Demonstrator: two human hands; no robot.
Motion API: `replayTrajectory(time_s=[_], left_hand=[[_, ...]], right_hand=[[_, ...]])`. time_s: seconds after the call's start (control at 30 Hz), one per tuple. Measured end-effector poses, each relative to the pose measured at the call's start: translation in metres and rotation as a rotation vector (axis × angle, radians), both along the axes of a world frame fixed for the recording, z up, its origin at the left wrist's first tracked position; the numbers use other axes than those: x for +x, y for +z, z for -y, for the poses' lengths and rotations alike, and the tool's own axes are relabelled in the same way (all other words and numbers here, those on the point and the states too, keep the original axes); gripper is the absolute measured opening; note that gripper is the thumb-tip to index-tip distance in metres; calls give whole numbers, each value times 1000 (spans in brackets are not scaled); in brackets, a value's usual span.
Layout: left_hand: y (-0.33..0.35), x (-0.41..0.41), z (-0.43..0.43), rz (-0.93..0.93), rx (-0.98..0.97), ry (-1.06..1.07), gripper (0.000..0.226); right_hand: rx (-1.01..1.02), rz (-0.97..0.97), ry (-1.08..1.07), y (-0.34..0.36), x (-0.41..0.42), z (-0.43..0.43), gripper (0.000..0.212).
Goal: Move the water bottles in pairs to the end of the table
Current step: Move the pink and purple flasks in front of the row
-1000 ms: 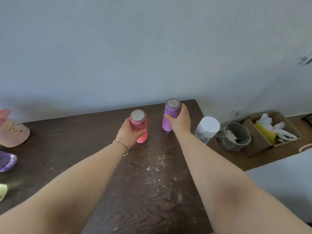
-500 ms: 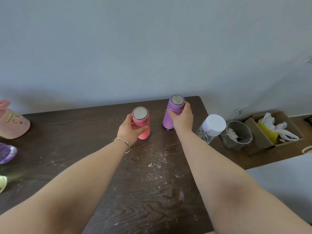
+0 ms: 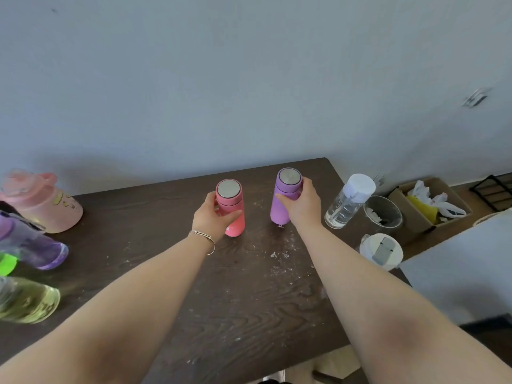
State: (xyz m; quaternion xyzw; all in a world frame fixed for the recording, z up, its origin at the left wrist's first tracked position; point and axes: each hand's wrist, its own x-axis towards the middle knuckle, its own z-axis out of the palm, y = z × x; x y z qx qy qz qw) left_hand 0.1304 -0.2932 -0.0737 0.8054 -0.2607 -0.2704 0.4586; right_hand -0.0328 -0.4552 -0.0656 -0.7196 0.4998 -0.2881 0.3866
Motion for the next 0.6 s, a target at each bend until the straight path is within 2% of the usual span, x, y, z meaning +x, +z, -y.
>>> replayTrajectory(time_s=[0.37,0.6], left_hand=[[13,3,-122,26,1,-93,62],[21,-14,-186,42,4,-87,65]], right_hand=[[36,49,-100,16,-21,-147,59],[21,22,-57,22,-46,-210,61]])
